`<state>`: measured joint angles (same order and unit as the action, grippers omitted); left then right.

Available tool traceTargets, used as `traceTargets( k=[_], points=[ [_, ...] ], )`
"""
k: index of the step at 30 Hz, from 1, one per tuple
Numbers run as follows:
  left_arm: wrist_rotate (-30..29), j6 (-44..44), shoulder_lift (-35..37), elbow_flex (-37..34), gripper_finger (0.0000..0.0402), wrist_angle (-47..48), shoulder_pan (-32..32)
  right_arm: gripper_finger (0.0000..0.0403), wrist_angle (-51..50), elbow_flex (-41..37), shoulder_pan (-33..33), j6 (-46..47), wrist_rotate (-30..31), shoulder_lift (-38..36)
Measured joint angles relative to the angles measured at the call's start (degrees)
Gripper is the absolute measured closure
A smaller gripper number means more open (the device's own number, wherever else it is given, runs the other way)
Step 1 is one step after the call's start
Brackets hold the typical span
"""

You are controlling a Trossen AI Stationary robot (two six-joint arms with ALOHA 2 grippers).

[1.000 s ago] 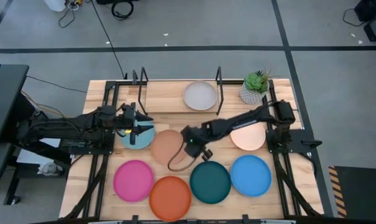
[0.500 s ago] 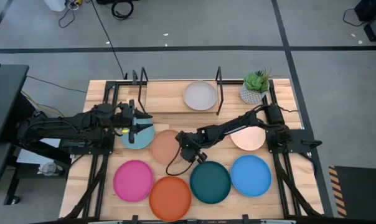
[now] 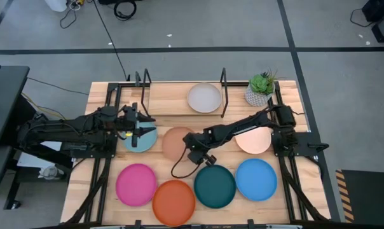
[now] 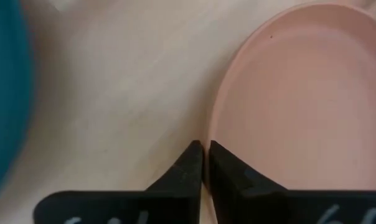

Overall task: Place and stack plates onto a shelf
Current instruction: Stack the light orange plate on top of the gray plate on the shelf

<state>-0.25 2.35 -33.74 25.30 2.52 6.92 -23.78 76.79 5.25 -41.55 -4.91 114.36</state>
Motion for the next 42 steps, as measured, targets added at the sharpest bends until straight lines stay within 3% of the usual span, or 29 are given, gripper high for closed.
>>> traceTargets(
  k=[8, 13, 19, 26, 33, 42],
  points=[
    [0.0, 0.0, 0.0, 0.0, 0.0228, -0.1, 0.0, 0.0386, -3.9, 0.0, 0.3, 0.9, 6.5, -10.8],
    [0.0, 0.0, 0.0, 0.0, 0.0228, -0.1, 0.0, 0.0375, -5.2, 0.1, -6.1, 4.8, 10.3, -13.9],
    [0.0, 0.0, 0.0, 0.0, 0.0228, 0.3, 0.0, 0.0379, -7.0, 0.0, -16.2, 12.0, 11.1, -13.9],
    [-0.2, 0.0, 0.0, 0.0, 0.0228, 0.4, 0.0, 0.0379, -7.3, 0.0, -23.9, 13.2, 10.3, -10.5],
    [-0.2, 0.3, 0.0, 0.0, 0.0228, 1.1, 0.0, 0.0370, -8.5, 0.1, -25.0, 14.6, 8.3, -7.9],
    [-0.2, 1.0, 0.0, 0.0, 0.0228, 1.2, 0.0, 0.0306, -10.7, 0.1, -23.5, 15.9, 11.3, -9.4]
  ],
)
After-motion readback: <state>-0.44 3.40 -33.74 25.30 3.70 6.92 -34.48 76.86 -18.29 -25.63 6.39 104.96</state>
